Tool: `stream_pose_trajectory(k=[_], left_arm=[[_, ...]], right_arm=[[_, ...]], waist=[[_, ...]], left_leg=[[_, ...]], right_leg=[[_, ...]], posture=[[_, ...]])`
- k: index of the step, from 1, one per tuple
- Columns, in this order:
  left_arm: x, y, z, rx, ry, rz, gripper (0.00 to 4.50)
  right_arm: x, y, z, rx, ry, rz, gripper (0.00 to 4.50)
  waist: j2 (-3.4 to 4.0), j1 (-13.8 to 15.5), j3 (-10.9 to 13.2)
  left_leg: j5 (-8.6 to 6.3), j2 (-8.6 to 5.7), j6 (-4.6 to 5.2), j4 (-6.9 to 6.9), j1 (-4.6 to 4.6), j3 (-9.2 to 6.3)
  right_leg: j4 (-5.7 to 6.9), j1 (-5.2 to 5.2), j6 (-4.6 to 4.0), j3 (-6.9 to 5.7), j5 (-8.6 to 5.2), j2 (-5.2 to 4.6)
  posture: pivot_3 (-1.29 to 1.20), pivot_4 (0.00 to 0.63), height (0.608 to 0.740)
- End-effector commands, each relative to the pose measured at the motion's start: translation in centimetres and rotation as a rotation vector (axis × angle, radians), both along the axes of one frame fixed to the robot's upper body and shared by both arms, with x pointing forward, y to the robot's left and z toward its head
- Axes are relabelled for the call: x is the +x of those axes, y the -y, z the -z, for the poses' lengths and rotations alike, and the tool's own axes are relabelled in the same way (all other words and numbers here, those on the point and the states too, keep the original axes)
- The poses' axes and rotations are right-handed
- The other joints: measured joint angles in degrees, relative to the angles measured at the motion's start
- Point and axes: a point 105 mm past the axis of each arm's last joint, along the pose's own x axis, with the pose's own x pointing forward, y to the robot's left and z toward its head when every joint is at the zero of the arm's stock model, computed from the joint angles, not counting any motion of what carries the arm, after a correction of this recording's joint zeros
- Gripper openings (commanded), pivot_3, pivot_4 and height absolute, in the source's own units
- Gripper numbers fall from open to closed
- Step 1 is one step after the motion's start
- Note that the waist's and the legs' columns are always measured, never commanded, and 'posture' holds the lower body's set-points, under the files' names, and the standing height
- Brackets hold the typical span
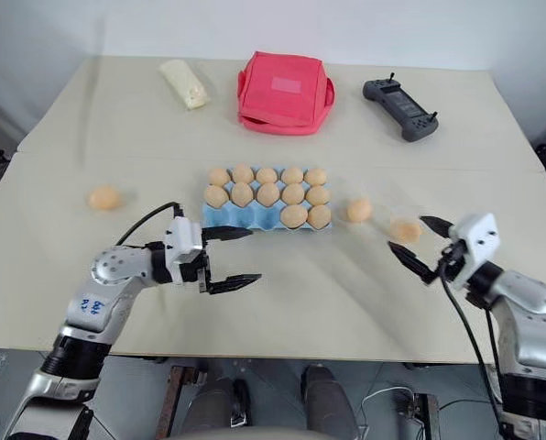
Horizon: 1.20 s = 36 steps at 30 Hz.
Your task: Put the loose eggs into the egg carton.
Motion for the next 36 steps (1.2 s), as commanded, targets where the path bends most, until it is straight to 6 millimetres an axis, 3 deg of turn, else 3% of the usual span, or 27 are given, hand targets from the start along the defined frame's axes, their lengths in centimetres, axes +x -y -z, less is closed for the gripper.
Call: stream_pose_trajectory(k=[1,4,15,18,23,24,26,31,36], left_arm=[[0.2,0.6,-0.7,0.004,0.046,0.036,4.50],[0.4,0.7,-0.8,0.003,0.053,0.043,4.50],[-0.1,-1.0,-0.3,0.010,0.045,-0.009,4.50],[-0.3,-1.4,-0.2,0.010,0.048,-0.028,4.50],[-0.4,-2.5,-0.2,0.006,0.053,-0.083,4.50],[-0.4,-2.9,-0.1,0.006,0.051,-0.100,4.50],[-0.5,-3.8,0.0,0.005,0.046,-0.134,4.50],[-1.1,-6.8,0.8,0.016,0.016,-0.249,4.50],[-1.3,-8.6,1.0,0.018,0.006,-0.330,4.50]], right_arm=[[-0.3,1.8,-0.2,-0.016,0.028,0.041,4.44],[0.3,2.5,0.4,-0.018,0.013,0.061,4.44],[5.8,0.3,0.6,-0.057,-0.080,-0.051,4.44],[6.4,0.0,1.0,-0.058,-0.113,-0.078,3.87],[6.8,-1.2,-0.1,-0.037,-0.070,-0.145,2.07],[6.7,-1.9,-0.6,-0.034,-0.059,-0.181,1.84],[6.2,-3.5,-1.6,-0.036,-0.037,-0.256,1.84],[4.7,-10.3,-4.5,-0.026,-0.017,-0.440,1.84],[4.1,-17.0,-5.9,-0.035,-0.017,-0.529,1.84]], waist=[[0.00,0.0,0.0],[0.00,0.0,0.0],[0.05,-1.1,0.0],[0.06,-1.1,0.0],[0.07,-1.1,0.0],[0.07,-1.1,0.0],[0.10,-1.3,0.1],[0.12,-1.5,0.1],[0.12,-1.2,0.1]], left_leg=[[0.04,0.00,0.02,0.01,0.01,0.00],[0.11,-0.02,0.05,0.02,0.01,-0.02],[0.19,-0.10,0.19,0.09,-0.02,-0.04],[0.19,-0.08,0.19,0.08,-0.05,-0.05],[0.18,-0.05,0.19,0.06,-0.08,-0.08],[0.18,-0.02,0.19,0.06,-0.08,-0.08],[0.18,0.00,0.19,0.06,-0.08,-0.08],[0.14,0.42,0.04,0.05,-0.04,-0.06],[0.10,0.54,-0.06,0.00,-0.11,-0.17]], right_leg=[[0.03,0.00,0.00,0.01,0.01,0.00],[0.08,0.00,0.07,0.03,0.06,-0.02],[0.08,0.01,0.21,0.04,0.20,-0.15],[0.07,-0.01,0.21,0.03,0.20,-0.16],[0.05,-0.01,0.24,0.00,0.21,-0.23],[0.05,-0.01,0.24,0.00,0.21,-0.24],[0.05,-0.01,0.24,0.00,0.21,-0.24],[0.10,-0.04,0.16,0.02,0.24,-0.31],[0.10,-0.14,-0.05,-0.16,0.28,-0.25]], posture=[[0.00,0.150,0.740],[0.00,0.150,0.740],[0.00,0.150,0.740],[0.00,0.150,0.740],[0.00,0.150,0.740],[0.00,0.150,0.740],[0.00,0.150,0.740],[0.00,0.150,0.740],[0.00,0.150,0.740]])
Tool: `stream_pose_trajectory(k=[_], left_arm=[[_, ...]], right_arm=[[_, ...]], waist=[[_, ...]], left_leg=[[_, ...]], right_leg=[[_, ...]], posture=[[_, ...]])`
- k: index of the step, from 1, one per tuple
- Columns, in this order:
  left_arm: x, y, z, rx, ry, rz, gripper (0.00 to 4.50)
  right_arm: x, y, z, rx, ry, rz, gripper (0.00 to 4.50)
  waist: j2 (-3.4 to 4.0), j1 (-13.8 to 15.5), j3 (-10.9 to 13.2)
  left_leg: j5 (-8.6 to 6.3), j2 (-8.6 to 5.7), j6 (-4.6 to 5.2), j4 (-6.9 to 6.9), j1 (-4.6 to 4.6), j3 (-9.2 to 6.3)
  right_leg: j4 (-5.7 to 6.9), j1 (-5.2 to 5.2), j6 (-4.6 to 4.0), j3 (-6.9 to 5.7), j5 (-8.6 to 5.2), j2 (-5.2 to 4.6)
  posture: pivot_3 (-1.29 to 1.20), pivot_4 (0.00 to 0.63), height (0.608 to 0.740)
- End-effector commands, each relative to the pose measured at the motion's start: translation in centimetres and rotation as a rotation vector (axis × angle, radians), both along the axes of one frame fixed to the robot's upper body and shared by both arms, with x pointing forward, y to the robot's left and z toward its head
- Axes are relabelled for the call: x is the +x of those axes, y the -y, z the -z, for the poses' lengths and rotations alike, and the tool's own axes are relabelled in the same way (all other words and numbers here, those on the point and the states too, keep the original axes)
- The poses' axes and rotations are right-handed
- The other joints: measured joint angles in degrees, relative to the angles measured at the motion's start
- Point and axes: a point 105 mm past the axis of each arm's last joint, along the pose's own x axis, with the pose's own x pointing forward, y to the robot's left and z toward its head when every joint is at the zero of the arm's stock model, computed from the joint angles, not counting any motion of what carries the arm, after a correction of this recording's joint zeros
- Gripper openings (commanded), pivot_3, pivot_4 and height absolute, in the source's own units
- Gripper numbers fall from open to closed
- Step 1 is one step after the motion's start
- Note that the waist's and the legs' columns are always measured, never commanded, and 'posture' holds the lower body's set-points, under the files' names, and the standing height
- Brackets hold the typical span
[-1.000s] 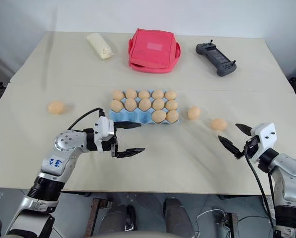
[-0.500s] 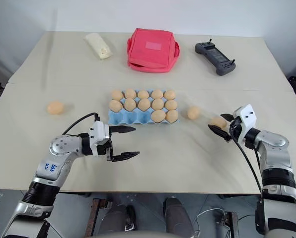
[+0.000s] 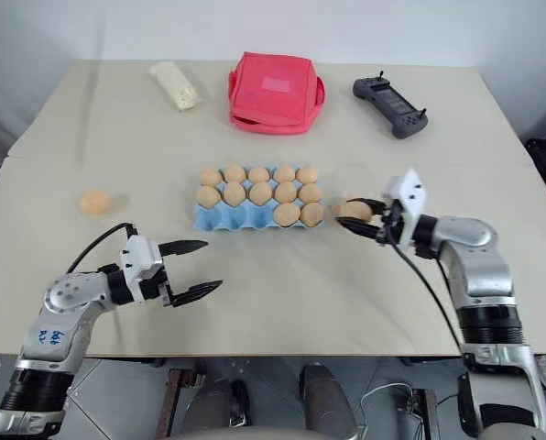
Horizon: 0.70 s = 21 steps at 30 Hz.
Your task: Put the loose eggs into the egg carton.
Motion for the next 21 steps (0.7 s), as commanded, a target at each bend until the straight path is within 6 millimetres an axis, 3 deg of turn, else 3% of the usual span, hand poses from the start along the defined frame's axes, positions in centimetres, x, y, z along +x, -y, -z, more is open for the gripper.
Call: stream_pose_trajectory(k=[1,4,10,18,21], left_arm=[[-0.1,-0.9,-1.5,-0.011,0.060,-0.040,4.50],[-0.2,-1.4,-1.6,-0.009,0.065,-0.066,4.50],[-0.8,-1.4,-1.6,-0.015,0.064,-0.088,4.50],[-1.2,-1.4,-1.8,-0.023,0.065,-0.105,4.50],[-1.0,-1.0,-2.2,-0.032,0.072,-0.097,4.50]], right_arm=[[-0.3,-4.5,-1.5,-0.014,0.029,-0.046,1.84],[0.2,-7.4,-1.7,-0.010,0.029,-0.055,1.84],[2.1,-9.6,-1.2,-0.040,0.050,-0.044,1.84],[1.7,-11.5,-1.8,0.000,0.041,-0.098,4.44],[1.2,-9.9,-2.1,0.005,0.054,-0.097,4.48]], waist=[[0.00,0.0,0.0],[0.00,0.0,0.0],[-0.01,0.1,0.0],[-0.01,-0.2,0.0],[-0.01,-0.2,0.0]], left_leg=[[0.00,0.00,0.00,0.00,-0.02,0.01],[-0.02,-0.01,0.00,-0.01,-0.07,0.02],[-0.13,-0.07,0.06,-0.01,-0.23,0.08],[-0.16,0.02,0.05,0.06,-0.78,0.61],[-0.15,0.00,0.03,0.06,-0.81,0.64]], right_leg=[[0.00,-0.02,-0.01,0.00,0.00,-0.01],[-0.01,-0.08,-0.05,-0.04,0.02,-0.05],[-0.09,-0.21,-0.04,-0.21,0.03,-0.03],[0.14,-1.17,0.01,-0.18,0.05,0.11],[0.14,-1.21,0.01,-0.17,0.05,0.15]], posture=[[0.00,0.150,0.740],[0.00,0.150,0.740],[0.00,0.150,0.740],[0.00,0.150,0.740],[0.00,0.150,0.740]])
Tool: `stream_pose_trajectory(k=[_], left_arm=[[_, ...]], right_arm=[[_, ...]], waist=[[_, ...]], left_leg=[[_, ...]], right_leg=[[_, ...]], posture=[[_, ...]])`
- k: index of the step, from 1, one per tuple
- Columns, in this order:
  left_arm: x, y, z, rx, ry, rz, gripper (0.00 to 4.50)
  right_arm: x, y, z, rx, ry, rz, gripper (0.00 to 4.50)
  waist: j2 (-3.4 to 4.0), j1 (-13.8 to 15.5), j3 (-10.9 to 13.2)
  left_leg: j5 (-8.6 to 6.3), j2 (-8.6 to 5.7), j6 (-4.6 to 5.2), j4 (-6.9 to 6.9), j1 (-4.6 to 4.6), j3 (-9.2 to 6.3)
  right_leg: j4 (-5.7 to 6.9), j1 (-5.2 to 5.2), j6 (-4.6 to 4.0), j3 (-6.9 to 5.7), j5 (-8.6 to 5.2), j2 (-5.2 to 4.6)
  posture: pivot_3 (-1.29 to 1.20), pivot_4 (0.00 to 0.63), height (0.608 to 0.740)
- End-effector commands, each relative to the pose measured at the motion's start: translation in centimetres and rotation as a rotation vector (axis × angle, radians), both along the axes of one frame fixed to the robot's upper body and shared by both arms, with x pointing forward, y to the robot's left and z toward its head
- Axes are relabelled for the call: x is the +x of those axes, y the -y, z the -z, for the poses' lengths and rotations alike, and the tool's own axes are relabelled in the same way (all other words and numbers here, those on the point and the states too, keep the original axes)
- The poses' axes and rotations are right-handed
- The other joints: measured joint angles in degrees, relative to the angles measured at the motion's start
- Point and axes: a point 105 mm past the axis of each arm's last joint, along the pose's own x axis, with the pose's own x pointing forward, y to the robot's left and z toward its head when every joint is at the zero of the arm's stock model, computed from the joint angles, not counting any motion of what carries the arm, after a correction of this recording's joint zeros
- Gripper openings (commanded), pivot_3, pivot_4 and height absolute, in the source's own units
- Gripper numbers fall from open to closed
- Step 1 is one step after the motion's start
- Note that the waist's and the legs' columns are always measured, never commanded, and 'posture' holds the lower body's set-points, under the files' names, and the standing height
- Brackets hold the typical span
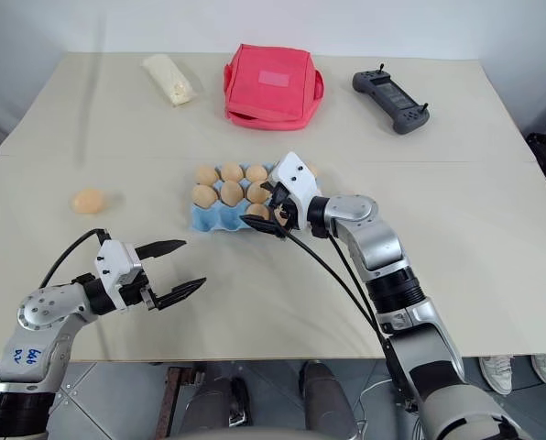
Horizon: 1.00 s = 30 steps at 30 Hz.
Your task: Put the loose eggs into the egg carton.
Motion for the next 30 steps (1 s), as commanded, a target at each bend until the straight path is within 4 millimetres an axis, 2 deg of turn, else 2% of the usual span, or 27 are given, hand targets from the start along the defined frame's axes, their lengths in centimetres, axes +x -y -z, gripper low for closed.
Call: stream_pose_trajectory(k=[1,4,10,12,17,20,23,27,30], left_arm=[[-0.2,0.7,-1.5,-0.021,0.049,0.024,4.50],[0.1,1.4,-1.8,-0.033,0.056,0.047,4.50],[0.7,3.8,-2.6,-0.080,0.062,0.118,4.50],[1.1,5.2,-2.5,-0.093,0.058,0.158,4.50],[2.0,7.2,-2.6,-0.096,0.067,0.214,4.50],[2.3,7.9,-2.8,-0.092,0.071,0.242,4.50],[2.3,7.9,-2.8,-0.084,0.068,0.251,4.50],[2.2,7.5,-2.8,-0.080,0.065,0.247,4.50],[2.1,7.4,-2.8,-0.079,0.065,0.239,4.50]], right_arm=[[-0.9,1.9,-1.8,0.038,0.066,-0.014,4.48],[-1.1,4.9,-2.1,0.057,0.107,0.047,4.48],[-1.1,12.5,-0.9,0.060,0.161,0.266,4.48],[-1.4,16.4,0.5,0.034,0.148,0.373,4.48],[-2.0,20.4,2.0,0.074,0.113,0.486,4.48],[-2.2,21.4,3.3,0.054,0.082,0.507,4.48],[-1.9,21.5,3.9,0.040,0.064,0.503,4.48],[-1.0,20.6,3.4,0.044,0.072,0.470,4.48],[0.5,18.9,2.3,0.053,0.074,0.417,4.48]], waist=[[0.00,0.0,0.0],[0.00,0.4,0.0],[-0.02,0.6,0.0],[-0.02,0.6,0.0],[-0.02,0.1,0.0],[-0.02,-0.1,0.0],[-0.02,-0.1,0.0],[-0.02,-0.1,0.0],[-0.02,-0.2,0.0]], left_leg=[[0.00,0.00,0.00,0.00,0.00,0.00],[-0.01,-0.04,0.04,0.02,-0.04,0.00],[-0.05,-0.37,0.16,0.05,-0.05,0.01],[-0.05,-0.38,0.16,0.06,-0.04,0.02],[-0.02,-0.35,0.17,0.12,0.09,0.30],[0.11,-0.35,0.16,0.15,0.21,0.59],[0.20,-0.35,0.13,0.08,0.54,0.62],[0.24,-0.36,0.19,0.08,0.68,0.58],[0.27,-0.39,0.23,0.09,0.73,0.63]], right_leg=[[-0.01,0.00,0.00,0.00,0.00,0.01],[-0.05,0.01,0.01,0.00,0.00,-0.03],[-0.22,0.14,0.11,0.03,0.06,-0.07],[-0.20,0.14,0.13,0.05,0.07,-0.05],[-0.18,0.21,0.17,0.20,0.09,0.01],[-0.15,0.26,0.18,0.28,0.09,0.04],[-0.11,0.48,0.18,0.39,0.10,0.05],[-0.08,0.54,0.19,0.53,0.18,0.03],[-0.09,0.55,0.24,0.65,0.25,0.01]], posture=[[0.00,0.150,0.740],[0.00,0.150,0.740],[0.00,0.150,0.740],[0.00,0.150,0.740],[0.00,0.150,0.740],[0.00,0.150,0.740],[0.00,0.150,0.740],[0.00,0.150,0.740],[0.00,0.150,0.740]])
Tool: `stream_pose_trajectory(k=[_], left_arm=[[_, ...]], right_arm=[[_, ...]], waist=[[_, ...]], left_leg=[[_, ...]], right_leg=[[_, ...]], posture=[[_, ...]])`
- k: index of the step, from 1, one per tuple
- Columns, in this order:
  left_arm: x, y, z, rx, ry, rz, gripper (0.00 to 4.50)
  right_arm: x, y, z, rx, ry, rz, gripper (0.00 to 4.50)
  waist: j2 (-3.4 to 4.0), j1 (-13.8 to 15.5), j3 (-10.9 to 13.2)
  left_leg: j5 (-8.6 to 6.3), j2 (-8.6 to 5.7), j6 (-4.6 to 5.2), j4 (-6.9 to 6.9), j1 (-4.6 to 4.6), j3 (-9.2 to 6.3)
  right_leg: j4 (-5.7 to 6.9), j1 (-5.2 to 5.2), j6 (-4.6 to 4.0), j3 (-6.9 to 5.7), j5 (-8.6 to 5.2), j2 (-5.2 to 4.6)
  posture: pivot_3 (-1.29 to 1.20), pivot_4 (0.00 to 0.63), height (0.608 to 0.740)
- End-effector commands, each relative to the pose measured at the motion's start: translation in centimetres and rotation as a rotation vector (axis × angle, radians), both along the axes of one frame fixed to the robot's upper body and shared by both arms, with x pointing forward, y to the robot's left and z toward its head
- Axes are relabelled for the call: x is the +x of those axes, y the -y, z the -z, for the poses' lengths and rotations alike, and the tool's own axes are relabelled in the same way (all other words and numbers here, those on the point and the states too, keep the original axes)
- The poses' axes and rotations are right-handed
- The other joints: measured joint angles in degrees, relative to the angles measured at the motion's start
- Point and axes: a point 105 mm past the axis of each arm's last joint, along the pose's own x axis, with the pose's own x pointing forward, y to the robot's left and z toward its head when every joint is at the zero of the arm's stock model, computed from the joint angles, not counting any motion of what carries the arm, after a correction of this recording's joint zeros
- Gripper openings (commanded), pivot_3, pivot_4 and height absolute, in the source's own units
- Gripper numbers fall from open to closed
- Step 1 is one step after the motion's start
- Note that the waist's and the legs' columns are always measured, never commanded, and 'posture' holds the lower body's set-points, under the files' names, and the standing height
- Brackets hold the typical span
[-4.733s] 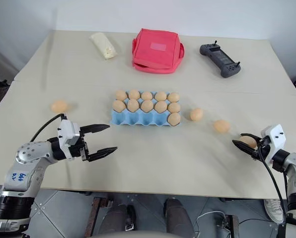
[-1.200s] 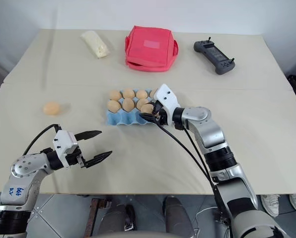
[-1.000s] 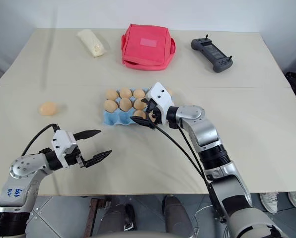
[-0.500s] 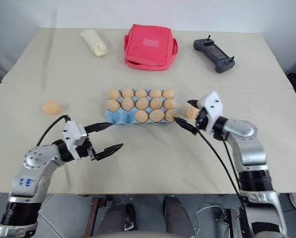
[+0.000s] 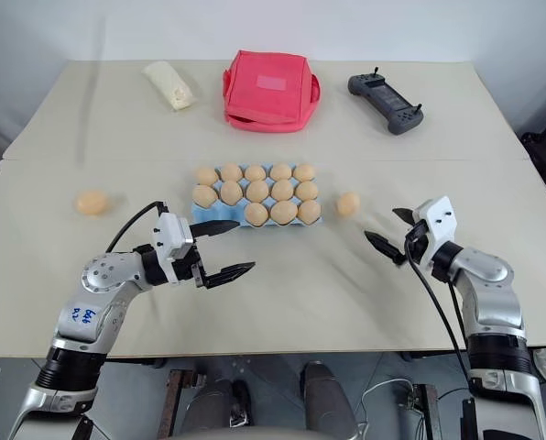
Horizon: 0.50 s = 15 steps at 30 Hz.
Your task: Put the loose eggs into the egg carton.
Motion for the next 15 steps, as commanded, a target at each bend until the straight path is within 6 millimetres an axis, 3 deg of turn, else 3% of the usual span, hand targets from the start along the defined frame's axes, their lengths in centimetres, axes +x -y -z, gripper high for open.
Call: stream_pose_trajectory(k=[1,7,14,15], left_arm=[[-0.3,-0.3,-0.7,0.001,0.033,-0.001,4.50],[-0.5,-0.7,-0.8,-0.002,0.040,-0.029,4.50],[-0.7,-1.4,-1.1,-0.004,0.052,-0.074,4.50],[-0.7,-1.6,-1.1,-0.004,0.054,-0.081,4.50]], right_arm=[[1.4,-1.7,-2.1,-0.008,0.045,-0.067,4.48],[3.7,-4.5,-2.4,-0.037,0.016,-0.144,4.48],[5.7,-4.7,-0.8,-0.056,-0.050,-0.127,4.48],[5.7,-4.8,-0.7,-0.049,-0.055,-0.135,4.08]], waist=[[0.00,-0.1,0.0],[0.00,0.1,0.0],[0.00,0.2,0.0],[0.00,0.1,0.0]], left_leg=[[0.01,0.00,0.02,-0.01,0.01,0.03],[0.02,0.02,0.02,-0.07,0.03,0.01],[0.00,-0.02,0.03,-0.11,-0.04,0.03],[0.00,-0.02,0.03,-0.12,-0.04,0.03]], right_leg=[[0.00,0.00,0.01,0.04,0.02,0.00],[0.02,-0.02,0.00,0.00,0.02,-0.01],[-0.03,-0.07,0.00,-0.09,0.02,-0.10],[-0.03,-0.08,0.00,-0.08,0.02,-0.10]], posture=[[0.00,0.150,0.740],[0.00,0.150,0.740],[0.00,0.150,0.740],[0.00,0.150,0.740]])
